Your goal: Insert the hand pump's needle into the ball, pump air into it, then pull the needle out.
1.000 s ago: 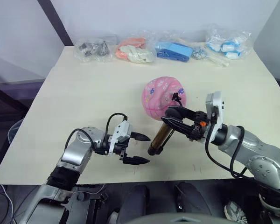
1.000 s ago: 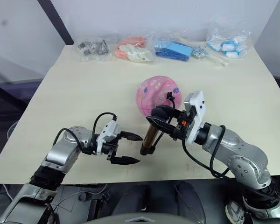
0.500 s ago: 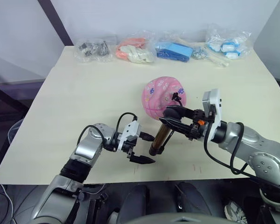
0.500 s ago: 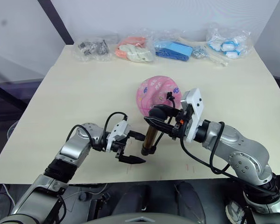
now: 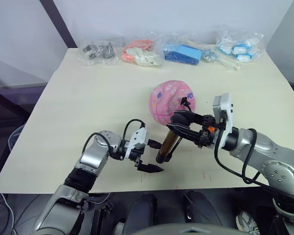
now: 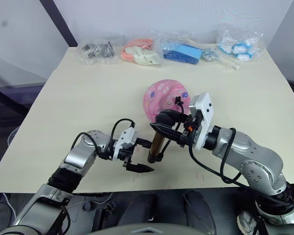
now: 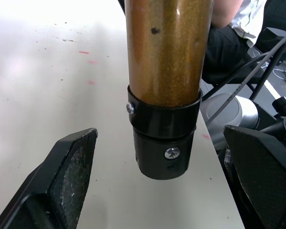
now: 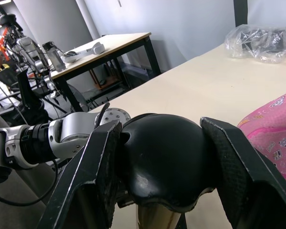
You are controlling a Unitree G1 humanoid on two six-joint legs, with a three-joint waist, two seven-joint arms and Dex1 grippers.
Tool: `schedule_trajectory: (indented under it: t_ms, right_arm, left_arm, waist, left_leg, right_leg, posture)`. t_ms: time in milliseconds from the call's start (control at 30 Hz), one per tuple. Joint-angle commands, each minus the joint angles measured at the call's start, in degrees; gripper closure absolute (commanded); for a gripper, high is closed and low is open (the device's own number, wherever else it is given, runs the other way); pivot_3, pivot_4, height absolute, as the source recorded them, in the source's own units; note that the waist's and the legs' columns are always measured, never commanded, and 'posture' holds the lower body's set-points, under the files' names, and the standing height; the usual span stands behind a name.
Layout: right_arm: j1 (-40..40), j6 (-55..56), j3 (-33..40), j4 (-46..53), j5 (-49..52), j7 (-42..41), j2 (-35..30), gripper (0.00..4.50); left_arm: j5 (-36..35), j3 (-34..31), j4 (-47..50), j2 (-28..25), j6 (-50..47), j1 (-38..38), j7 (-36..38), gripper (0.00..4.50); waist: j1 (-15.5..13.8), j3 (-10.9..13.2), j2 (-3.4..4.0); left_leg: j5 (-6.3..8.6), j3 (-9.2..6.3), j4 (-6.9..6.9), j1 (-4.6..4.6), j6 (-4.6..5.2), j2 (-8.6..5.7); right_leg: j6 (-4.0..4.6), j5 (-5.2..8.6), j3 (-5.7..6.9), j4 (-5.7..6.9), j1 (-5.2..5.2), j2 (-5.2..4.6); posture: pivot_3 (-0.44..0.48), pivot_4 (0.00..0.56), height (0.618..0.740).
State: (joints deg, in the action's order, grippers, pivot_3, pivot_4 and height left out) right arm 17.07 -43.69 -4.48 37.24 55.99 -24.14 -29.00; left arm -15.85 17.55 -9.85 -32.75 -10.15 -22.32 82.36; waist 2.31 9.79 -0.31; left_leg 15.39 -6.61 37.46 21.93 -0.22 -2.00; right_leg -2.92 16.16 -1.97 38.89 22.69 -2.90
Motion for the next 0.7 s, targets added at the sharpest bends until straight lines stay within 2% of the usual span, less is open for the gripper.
schedule_trajectory:
  t_ms: [33, 67, 100, 133, 167, 233, 467, 700]
  right_arm:
    - [0.49, 0.3, 1.05, 2.58, 0.6, -0.2, 0.07, 2.38]
    - [0.47, 0.3, 1.04, 2.59, 0.59, -0.2, 0.07, 2.38]
    - [0.46, 0.3, 1.02, 2.58, 0.55, -0.19, 0.07, 2.38]
    - [0.45, 0.3, 1.08, 2.58, 0.64, -0.13, 0.12, 2.38]
    - [0.43, 0.32, 1.11, 2.59, 0.66, -0.09, 0.16, 2.38]
    - [0.34, 0.37, 1.14, 2.69, 0.61, -0.16, 0.07, 2.38]
    - [-0.71, 0.76, 1.75, 3.59, -0.21, -1.65, -1.72, 2.38]
    - [-4.75, 3.66, 3.32, 5.09, -4.3, -8.51, -8.23, 2.38]
  left_arm:
    - [-0.46, -0.64, 1.06, 0.43, 0.17, 0.32, -0.32, 0.87]
    - [-0.53, -0.69, 1.04, 0.51, 0.06, 0.32, -0.37, 1.23]
    - [-0.51, -0.71, 1.0, 0.57, 0.07, 0.32, -0.36, 1.87]
    - [-0.4, -0.68, 0.91, 0.63, 0.13, 0.3, -0.37, 2.21]
    - [-0.37, -0.69, 0.85, 0.68, 0.13, 0.28, -0.37, 2.74]
    - [-0.33, -0.67, 0.86, 0.76, 0.12, 0.28, -0.43, 3.43]
    - [0.21, -0.34, 0.59, 1.56, 0.7, 0.47, -1.18, 3.42]
    - [3.23, 1.99, -1.01, 6.78, 3.73, 0.47, -5.03, 3.42]
  waist:
    - [0.0, 0.0, 0.0]
    - [-0.01, 0.0, 0.0]
    - [-0.01, 0.0, 0.0]
    - [0.0, 0.0, 0.0]
    - [0.0, 0.0, 0.0]
    - [0.0, 0.0, 0.0]
    - [-0.02, 0.0, 0.0]
    - [-0.26, -0.02, -0.04]
  left_leg:
    - [0.0, 0.0, 0.0, 0.0, 0.0, 0.0]
    - [0.0, 0.0, 0.0, 0.0, 0.0, 0.0]
    - [0.0, 0.0, 0.0, 0.0, 0.0, 0.0]
    - [0.0, 0.0, 0.0, 0.0, 0.0, 0.0]
    - [0.0, 0.0, 0.0, 0.0, 0.0, 0.0]
    - [0.0, 0.0, 0.0, 0.0, 0.0, 0.0]
    - [0.0, 0.0, 0.0, 0.0, 0.0, 0.0]
    - [0.0, 0.01, 0.05, 0.04, 0.0, -0.02]
  right_leg:
    - [0.0, 0.0, 0.0, 0.0, 0.0, 0.0]
    - [0.0, 0.0, 0.0, 0.0, 0.0, 0.0]
    - [0.0, 0.0, 0.0, 0.0, 0.0, 0.0]
    - [0.0, 0.0, 0.0, 0.0, 0.0, 0.0]
    - [0.0, 0.0, 0.0, 0.0, 0.0, 0.0]
    - [0.0, 0.0, 0.0, 0.0, 0.0, 0.0]
    - [0.0, 0.0, 0.0, 0.0, 0.0, -0.01]
    - [-0.01, 0.0, 0.02, -0.01, -0.01, -0.02]
  posture:
    - [0.0, 0.15, 0.74]
    - [0.0, 0.15, 0.74]
    - [0.0, 0.15, 0.74]
    - [0.0, 0.15, 0.74]
    - [0.0, 0.15, 0.74]
    - [0.0, 0.15, 0.74]
    - [0.0, 0.15, 0.74]
    - [0.0, 0.15, 0.74]
